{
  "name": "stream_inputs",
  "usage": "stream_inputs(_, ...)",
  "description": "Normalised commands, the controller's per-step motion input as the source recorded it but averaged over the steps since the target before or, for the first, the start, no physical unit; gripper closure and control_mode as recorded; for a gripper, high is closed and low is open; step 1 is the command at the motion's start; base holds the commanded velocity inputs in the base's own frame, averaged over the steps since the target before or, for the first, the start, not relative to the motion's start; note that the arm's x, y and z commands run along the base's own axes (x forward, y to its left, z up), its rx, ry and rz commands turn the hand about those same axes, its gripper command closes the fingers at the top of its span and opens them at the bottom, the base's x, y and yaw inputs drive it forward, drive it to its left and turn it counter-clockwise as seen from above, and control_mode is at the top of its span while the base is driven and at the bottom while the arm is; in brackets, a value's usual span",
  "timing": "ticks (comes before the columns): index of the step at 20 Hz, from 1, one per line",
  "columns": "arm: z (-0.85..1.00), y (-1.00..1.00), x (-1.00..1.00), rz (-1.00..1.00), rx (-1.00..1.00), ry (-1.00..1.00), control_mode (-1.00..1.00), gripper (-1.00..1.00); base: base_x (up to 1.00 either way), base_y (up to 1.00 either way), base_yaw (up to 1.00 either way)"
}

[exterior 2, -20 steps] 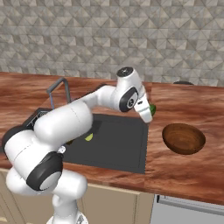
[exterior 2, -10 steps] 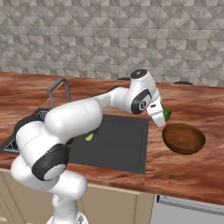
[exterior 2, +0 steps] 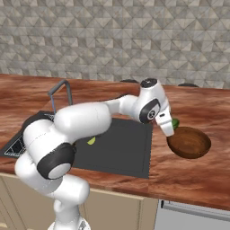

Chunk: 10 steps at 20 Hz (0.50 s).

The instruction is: Pick the avocados from the sink and place them in one bowl. Place the lemon wedge in the other bowl. Then turn off the sink faucet.

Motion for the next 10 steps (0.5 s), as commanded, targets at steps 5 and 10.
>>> stream_inputs(5,-0.37,-0.24,0.05,0.00,0.00,0.00,-1.00,1.00,0.00,0.00,0.00)
stream_inputs(10,-0.01,-0.64,0.01,0.00,0.00,0.03,-1.00,1.00,0.00,0.00,0.00)
